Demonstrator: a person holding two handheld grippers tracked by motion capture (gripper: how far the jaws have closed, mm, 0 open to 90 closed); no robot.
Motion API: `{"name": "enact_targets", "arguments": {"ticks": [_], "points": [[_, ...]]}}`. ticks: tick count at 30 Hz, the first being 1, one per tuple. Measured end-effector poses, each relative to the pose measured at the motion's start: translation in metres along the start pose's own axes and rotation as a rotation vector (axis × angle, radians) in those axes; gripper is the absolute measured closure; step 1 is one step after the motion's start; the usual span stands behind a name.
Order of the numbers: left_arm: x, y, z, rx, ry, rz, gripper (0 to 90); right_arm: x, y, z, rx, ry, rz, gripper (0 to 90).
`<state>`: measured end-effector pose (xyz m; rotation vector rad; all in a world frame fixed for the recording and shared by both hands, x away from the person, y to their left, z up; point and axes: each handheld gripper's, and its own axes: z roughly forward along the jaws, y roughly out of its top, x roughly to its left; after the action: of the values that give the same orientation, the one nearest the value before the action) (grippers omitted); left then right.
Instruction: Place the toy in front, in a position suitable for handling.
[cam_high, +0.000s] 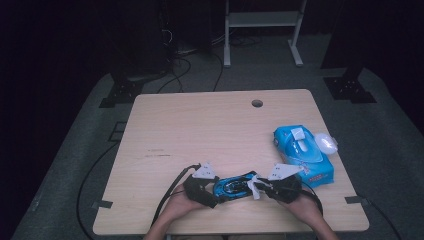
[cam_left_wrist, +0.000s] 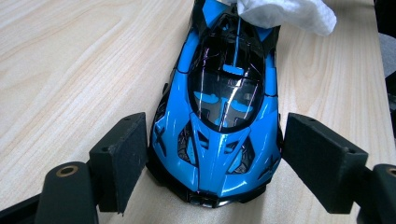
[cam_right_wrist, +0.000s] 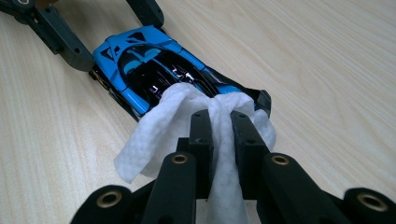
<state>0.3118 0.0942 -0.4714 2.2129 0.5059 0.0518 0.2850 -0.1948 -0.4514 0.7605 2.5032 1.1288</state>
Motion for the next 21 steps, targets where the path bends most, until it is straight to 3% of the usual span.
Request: {"name": "enact_targets", "arguments": {"ticks": [6,14,21], "points": [[0.006,-0.002,-0.004,-0.036,-0.031,-0.062,25.9,0.0,0.0,0.0,0.001,-0.002,-0.006,80.1],[0.011,-0.003,-0.001,-0.044,-0.053,-0.131,25.9,0.001,-0.001,-0.001,-0.003,0.001,-0.024,80.2],[0.011,-0.003,0.0,-0.038,-0.051,-0.145,25.7,0.004,-0.002,-0.002,-0.006,-0.002,-0.044,80.2]]}}
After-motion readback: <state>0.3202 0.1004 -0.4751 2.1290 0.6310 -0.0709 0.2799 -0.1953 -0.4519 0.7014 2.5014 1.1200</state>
